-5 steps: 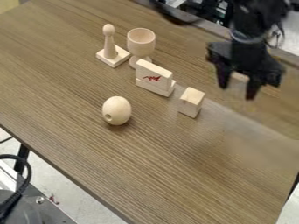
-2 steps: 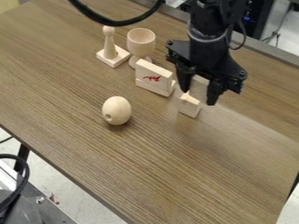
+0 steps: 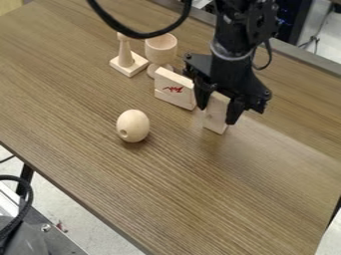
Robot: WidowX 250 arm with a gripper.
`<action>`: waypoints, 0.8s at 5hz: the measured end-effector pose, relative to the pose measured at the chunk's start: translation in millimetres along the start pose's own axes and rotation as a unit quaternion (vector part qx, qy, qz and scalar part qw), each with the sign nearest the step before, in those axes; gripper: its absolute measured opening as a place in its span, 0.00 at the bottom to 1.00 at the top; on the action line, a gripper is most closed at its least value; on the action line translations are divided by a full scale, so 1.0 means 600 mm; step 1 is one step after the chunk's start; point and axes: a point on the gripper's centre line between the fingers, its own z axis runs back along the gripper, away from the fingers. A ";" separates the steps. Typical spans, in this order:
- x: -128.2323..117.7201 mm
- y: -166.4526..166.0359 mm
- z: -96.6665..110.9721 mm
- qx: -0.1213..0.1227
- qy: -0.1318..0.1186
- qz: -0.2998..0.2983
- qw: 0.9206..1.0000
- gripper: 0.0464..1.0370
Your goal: Place cube on top of another cube
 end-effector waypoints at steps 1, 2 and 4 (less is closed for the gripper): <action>0.002 0.015 -0.012 0.005 0.007 0.014 1.000 0.53; 0.013 0.007 -0.019 -0.003 0.008 0.018 1.000 0.53; 0.036 0.014 -0.013 -0.010 -0.004 0.031 0.999 0.53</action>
